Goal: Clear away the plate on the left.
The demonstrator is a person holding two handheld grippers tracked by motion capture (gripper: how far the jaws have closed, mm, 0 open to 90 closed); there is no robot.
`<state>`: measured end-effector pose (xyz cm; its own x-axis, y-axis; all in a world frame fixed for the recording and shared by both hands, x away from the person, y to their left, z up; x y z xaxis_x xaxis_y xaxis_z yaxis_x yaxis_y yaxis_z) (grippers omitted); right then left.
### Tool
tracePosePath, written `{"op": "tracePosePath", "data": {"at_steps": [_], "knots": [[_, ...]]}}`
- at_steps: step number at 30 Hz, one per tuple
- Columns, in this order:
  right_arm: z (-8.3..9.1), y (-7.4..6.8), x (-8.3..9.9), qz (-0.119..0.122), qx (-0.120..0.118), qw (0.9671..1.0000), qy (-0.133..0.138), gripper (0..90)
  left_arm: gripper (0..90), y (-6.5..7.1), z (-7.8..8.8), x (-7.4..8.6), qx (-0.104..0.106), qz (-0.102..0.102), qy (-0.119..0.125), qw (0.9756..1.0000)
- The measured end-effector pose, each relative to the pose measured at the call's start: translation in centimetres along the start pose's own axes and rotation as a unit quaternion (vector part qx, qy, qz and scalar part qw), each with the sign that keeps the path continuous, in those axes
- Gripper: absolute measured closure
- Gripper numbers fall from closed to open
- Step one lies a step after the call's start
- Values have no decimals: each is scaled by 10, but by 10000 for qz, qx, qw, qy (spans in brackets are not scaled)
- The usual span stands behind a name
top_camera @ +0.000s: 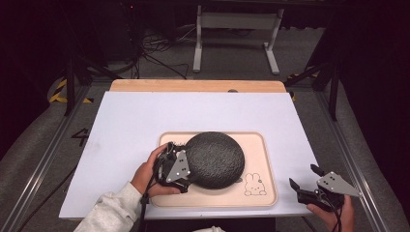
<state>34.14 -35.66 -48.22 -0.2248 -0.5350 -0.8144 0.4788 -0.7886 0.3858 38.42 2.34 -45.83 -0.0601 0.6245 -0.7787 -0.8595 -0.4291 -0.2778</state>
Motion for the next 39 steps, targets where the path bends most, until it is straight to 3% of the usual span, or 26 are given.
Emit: {"op": "tracePosePath", "data": {"at_steps": [4,18,27,31,39], "knots": [[0,0,0,-5,6,10000,-15,125,95,-14,10,12,-354,-27,-95,9993],[0,1,1,-13,49,10000,-47,125,100,-40,34,44,-610,323,-181,9974],[0,1,2,0,70,10000,-58,125,103,-59,46,75,-799,708,-352,9937],[0,1,2,8,60,10000,-67,125,102,-63,50,83,-842,771,-384,9927],[0,2,3,2,65,10000,-63,125,104,-74,62,107,-1008,1091,-492,9877]]}}
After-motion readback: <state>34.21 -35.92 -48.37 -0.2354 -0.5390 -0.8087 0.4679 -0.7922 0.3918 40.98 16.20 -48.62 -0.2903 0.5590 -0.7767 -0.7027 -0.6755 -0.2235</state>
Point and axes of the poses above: each handheld gripper's, and its own axes: z roughly backward along the jaws, x roughly out of its underside, y roughly to its right, the point moved 9 cm from there along -z, roughly forward along the jaws, and after that the axes turned 11 degrees about z, right-handed, at the moved point
